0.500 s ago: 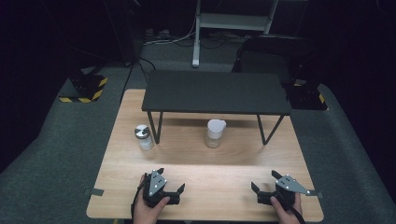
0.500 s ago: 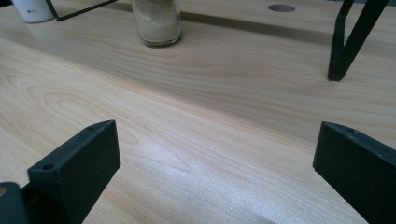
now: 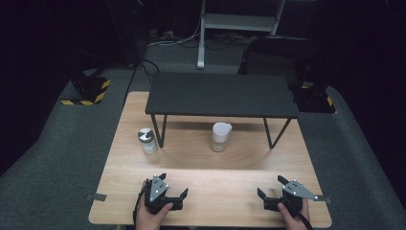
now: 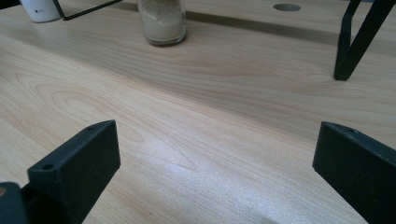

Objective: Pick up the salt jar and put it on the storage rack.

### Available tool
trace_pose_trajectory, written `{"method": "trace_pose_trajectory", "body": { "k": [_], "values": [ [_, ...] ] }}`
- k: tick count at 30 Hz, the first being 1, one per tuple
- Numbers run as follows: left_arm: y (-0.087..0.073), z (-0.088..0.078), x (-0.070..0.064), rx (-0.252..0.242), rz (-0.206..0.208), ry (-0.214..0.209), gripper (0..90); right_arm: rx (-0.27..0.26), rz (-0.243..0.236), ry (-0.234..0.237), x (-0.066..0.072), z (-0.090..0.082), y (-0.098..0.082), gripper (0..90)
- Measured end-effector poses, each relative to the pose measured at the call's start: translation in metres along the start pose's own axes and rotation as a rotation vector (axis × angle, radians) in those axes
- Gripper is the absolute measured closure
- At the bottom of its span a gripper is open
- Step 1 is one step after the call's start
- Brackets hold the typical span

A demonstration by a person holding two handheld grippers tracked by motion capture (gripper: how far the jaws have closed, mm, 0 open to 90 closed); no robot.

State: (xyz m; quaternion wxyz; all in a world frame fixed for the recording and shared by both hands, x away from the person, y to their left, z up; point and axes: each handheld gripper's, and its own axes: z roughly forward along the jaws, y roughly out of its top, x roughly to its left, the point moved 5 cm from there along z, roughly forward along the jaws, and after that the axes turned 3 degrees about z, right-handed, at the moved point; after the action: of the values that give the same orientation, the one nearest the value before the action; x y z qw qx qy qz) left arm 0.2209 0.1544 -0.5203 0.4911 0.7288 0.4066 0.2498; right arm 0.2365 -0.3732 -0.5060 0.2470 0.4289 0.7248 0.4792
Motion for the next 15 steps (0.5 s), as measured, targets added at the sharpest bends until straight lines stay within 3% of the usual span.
{"method": "trace_pose_trajectory", "body": {
  "k": [10,15],
  "values": [
    [-0.0001,-0.0004,0.0008,-0.001,-0.002,-0.004,0.5,-0.005,0.001,-0.001,0.0003,-0.0006,-0.0007,0.7],
    [-0.0014,-0.0005,0.0018,-0.029,-0.010,-0.016,0.5,0.000,-0.007,0.003,0.0004,-0.0001,-0.0001,0.7]
  ]
}}
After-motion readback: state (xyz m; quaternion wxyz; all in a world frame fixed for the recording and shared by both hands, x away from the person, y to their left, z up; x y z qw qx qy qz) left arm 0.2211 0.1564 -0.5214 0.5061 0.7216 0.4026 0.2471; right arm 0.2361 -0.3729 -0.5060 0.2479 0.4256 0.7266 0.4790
